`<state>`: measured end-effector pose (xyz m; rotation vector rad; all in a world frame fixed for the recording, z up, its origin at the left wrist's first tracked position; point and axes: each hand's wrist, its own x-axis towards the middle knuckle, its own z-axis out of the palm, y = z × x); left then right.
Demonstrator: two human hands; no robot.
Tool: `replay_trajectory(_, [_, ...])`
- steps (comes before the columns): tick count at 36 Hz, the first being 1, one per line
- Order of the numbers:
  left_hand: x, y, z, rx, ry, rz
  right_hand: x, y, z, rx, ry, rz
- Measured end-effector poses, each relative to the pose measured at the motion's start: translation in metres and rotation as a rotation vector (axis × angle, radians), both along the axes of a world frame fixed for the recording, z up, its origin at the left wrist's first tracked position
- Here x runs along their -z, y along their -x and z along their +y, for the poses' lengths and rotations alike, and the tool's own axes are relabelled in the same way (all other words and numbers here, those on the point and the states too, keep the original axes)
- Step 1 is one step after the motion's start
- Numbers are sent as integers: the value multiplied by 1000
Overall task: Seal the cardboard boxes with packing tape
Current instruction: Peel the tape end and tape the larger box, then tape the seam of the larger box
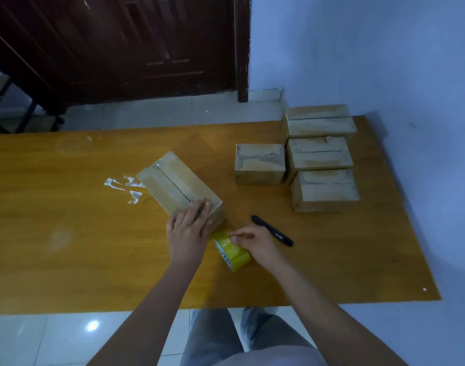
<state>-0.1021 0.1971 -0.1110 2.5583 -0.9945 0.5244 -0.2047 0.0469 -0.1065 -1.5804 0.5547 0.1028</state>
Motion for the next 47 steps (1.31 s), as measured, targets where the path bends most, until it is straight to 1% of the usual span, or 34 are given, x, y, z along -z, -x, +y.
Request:
replay_trajectory(4, [6,2,-4,-34,50,-10,1,6,-6,36,11,-1])
replay_trajectory(7, [1,9,-17,-105,82,31,-1,10,-7,49,3,3])
replay_trajectory(9, [-7,15,-28,-178,72,92,-4,11,-9,52,23,13])
replay_trajectory(11, [-17,20,-39,-263,10,209,-8,11,-12,68,60,30])
replay_trajectory(15, [-45,21,-52,-338,-227,397,-16,8,-27,164,138,58])
replay_trajectory(17, [-53,16,-56,-309,-299,427,-21,6,-36,215,159,54])
replay_trajectory(19, [-58,11,-58,-236,-334,440,-30,2,-42,241,165,50])
replay_trajectory(23, [-66,4,-61,-159,-310,583,-56,-6,-44,238,217,15])
replay_trajectory(26, [-69,-4,-59,-110,-308,600,-77,-13,-40,223,264,-1])
replay_trajectory(28, [-72,-16,-56,-124,-224,682,-89,-16,-37,239,262,-13])
replay_trajectory(29, [-74,-21,-54,-118,-140,743,-94,-18,-35,243,260,-18])
replay_trajectory(30, [-78,-25,-51,-83,-35,797,-99,-20,-34,237,263,-25])
replay_trajectory(32, [-91,-29,-48,79,145,874,-108,-23,-31,229,275,-35])
replay_trajectory(33, [-98,-29,-46,189,184,899,-112,-26,-29,229,281,-39])
replay_trajectory(35, [-109,-32,-46,371,160,879,-120,-32,-25,238,298,-45])
replay_trajectory(37, [-113,-37,-48,439,183,825,-126,-39,-21,261,313,-50])
replay_trajectory(39, [-115,-44,-49,435,278,829,-131,-46,-18,297,324,-59])
replay_trajectory(43, [-127,-57,-50,400,410,913,-146,-53,-8,347,331,-101])
replay_trajectory(46, [-136,-72,-53,307,468,993,-164,-50,1,407,166,-179])
replay_trajectory(47, [-136,-78,-55,282,478,1012,-169,-47,4,408,142,-195])
